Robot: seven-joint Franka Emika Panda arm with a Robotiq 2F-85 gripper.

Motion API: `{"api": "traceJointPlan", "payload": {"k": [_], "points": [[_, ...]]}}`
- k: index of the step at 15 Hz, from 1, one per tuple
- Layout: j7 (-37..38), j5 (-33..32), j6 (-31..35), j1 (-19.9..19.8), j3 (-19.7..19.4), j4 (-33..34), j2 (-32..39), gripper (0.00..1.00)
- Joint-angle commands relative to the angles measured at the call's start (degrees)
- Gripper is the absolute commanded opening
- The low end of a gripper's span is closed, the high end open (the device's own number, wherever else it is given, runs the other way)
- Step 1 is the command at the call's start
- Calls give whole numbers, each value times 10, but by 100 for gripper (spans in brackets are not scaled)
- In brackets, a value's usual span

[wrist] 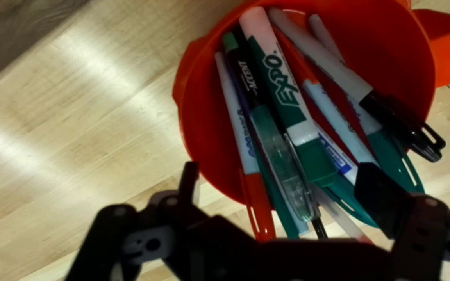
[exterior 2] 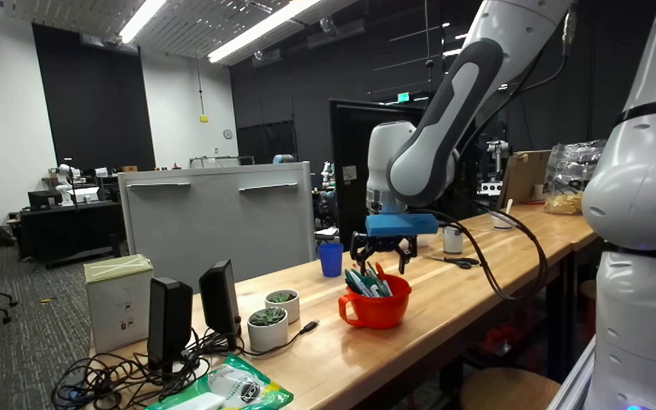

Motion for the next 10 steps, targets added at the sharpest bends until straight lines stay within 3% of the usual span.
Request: {"api": "traceJointPlan", "payload": {"k": [1, 10], "points": [[66, -55, 22, -28, 26, -17, -9, 100], [182, -194, 7, -60, 71, -7, -4, 100]]}}
